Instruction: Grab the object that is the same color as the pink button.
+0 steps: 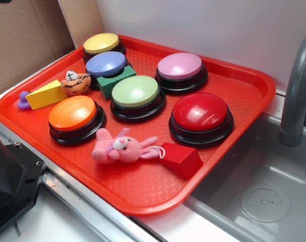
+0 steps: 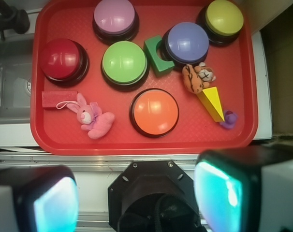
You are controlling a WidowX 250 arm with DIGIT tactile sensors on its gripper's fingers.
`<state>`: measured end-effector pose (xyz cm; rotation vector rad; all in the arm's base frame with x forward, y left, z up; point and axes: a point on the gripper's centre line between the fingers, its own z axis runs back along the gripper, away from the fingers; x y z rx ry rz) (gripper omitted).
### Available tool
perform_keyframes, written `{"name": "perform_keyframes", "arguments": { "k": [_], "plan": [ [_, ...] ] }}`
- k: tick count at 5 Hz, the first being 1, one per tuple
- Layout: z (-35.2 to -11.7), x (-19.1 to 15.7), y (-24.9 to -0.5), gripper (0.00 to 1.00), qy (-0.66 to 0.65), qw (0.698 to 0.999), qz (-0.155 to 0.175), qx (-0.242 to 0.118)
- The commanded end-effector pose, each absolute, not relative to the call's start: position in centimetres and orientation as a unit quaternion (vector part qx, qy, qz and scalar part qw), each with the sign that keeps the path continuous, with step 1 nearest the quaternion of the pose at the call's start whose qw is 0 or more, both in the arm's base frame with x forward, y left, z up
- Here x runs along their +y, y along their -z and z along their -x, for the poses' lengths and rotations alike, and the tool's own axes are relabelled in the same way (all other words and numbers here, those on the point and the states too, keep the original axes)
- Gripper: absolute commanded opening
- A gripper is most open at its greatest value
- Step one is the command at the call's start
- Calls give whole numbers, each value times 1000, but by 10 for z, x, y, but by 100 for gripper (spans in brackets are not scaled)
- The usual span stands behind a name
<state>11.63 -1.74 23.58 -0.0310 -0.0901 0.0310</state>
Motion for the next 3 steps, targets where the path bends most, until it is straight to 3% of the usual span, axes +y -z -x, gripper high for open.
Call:
{"name": "perform_keyframes", "arguments": {
  "k": [1, 3],
  "plan": [
    [-116, -17, -236, 100, -16, 999, 15, -45],
    [-141, -65, -221, 100, 164, 985, 10, -54]
  ]
}}
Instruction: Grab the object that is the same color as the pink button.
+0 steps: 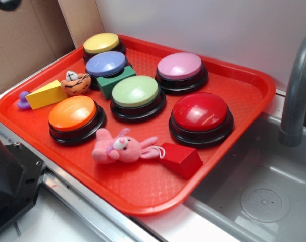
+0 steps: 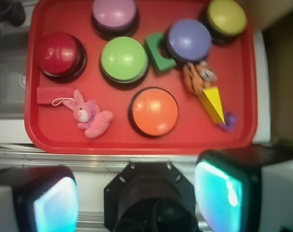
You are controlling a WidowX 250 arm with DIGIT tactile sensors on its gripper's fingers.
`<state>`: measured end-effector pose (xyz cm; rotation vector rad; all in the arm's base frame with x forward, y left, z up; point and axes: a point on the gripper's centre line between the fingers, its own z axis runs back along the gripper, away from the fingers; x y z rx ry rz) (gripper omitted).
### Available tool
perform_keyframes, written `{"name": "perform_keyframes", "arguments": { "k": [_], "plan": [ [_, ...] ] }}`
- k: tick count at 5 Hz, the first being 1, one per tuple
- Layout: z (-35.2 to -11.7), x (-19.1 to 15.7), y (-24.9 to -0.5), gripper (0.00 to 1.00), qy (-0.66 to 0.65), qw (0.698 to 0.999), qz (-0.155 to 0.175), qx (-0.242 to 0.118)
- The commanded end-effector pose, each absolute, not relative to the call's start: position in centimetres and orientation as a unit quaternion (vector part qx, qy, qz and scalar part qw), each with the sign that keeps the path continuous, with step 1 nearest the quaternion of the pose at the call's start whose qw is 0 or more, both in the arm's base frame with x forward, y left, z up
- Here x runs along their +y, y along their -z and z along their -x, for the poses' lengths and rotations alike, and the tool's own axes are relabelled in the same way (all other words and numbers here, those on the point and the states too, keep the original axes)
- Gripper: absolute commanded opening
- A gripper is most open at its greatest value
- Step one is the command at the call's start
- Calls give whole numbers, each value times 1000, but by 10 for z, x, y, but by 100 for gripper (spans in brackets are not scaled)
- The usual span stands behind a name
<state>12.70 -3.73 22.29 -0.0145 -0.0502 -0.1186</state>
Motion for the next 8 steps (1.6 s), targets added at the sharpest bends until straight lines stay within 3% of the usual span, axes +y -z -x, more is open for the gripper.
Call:
{"name": "perform_keyframes", "arguments": {
  "k": [1, 3, 4, 7, 8],
  "plan": [
    [-151, -87, -200, 100, 265, 962, 11, -62],
    [-168, -106, -146, 100, 372, 924, 29, -82],
    [-164, -109, -118, 100, 393, 916, 29, -71],
    [-150, -103, -49, 100, 379, 925, 31, -22],
    [-153, -102, -33, 100, 348, 936, 35, -34]
  ]
}}
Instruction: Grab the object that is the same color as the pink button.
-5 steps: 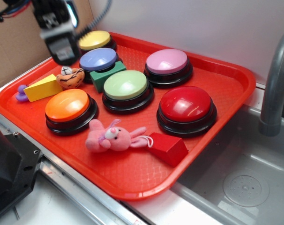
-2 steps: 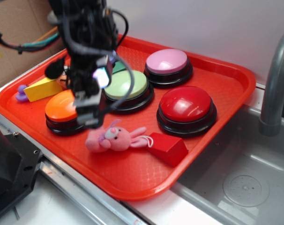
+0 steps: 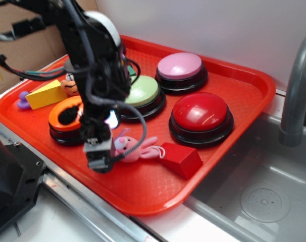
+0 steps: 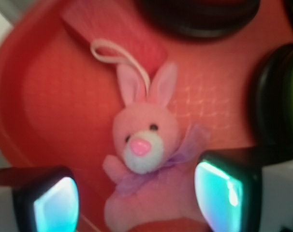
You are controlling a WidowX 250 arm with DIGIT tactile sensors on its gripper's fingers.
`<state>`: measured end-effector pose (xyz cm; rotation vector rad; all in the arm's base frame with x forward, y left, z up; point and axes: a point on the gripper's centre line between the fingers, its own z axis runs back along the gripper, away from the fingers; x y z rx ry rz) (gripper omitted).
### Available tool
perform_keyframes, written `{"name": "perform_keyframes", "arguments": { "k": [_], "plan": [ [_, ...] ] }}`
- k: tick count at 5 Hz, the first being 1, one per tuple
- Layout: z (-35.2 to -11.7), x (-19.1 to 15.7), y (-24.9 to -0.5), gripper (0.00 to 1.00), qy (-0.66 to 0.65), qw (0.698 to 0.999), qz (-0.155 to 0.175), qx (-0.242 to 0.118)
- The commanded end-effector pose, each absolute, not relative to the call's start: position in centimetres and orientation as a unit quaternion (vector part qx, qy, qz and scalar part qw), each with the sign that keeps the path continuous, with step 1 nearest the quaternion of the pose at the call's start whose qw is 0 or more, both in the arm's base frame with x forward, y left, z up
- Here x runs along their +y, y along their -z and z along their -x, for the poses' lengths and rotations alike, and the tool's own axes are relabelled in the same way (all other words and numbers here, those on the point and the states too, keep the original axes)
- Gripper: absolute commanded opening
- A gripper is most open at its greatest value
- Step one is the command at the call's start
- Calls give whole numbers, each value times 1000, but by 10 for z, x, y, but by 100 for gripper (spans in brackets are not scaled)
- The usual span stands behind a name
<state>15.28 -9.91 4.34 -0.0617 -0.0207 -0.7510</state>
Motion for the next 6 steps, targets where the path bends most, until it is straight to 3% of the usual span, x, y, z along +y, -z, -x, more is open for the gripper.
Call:
{"name": "perform_keyframes", "arguments": {
  "k": [1, 2, 3, 4, 5, 6],
  "plan": [
    [-157, -98, -18, 100, 342, 938, 52, -29],
    [-156, -102, -16, 56, 336, 940, 45, -31],
    [-156, -103, -21, 0, 327, 943, 47, -46],
    [-158, -102, -35, 0, 311, 949, 34, -44],
    [-164, -101, -65, 0, 264, 964, 26, -16],
    [-180, -87, -103, 0, 208, 977, 44, -13]
  ]
}}
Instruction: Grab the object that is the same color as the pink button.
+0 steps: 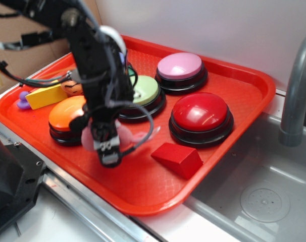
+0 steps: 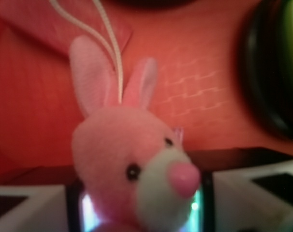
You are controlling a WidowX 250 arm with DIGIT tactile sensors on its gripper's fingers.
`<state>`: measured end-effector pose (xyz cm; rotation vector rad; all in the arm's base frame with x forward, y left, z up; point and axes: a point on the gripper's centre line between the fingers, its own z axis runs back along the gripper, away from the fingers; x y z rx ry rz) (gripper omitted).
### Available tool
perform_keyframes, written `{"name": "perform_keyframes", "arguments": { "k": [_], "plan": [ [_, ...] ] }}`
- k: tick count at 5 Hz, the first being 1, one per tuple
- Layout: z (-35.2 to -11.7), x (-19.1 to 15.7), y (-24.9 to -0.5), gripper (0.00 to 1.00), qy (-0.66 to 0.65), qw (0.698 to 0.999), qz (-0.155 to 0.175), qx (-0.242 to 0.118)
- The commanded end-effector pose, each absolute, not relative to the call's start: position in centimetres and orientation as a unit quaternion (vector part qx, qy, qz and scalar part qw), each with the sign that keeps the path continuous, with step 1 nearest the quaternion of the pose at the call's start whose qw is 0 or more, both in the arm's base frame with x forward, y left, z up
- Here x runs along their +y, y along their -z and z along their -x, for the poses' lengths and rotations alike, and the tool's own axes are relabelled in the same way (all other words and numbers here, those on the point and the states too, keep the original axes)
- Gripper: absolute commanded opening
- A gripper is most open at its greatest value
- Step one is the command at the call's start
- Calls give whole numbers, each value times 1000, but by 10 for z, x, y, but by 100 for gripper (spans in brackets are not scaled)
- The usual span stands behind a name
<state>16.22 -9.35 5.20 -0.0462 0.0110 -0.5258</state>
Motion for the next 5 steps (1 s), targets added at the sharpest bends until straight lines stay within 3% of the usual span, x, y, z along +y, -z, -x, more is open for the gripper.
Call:
{"name": "perform_keyframes", "arguments": {
  "k": [1, 2, 3, 4, 5],
  "plan": [
    [-188, -68, -144, 0, 167, 984, 45, -35],
    [-183, -35, -175, 0, 112, 991, 49, -60],
    [-179, -11, -185, 0, 85, 994, 41, -62],
    [-175, 8, -183, 0, 55, 997, 26, -52],
    [-171, 13, -179, 3, 42, 999, 8, 3]
  ]
}}
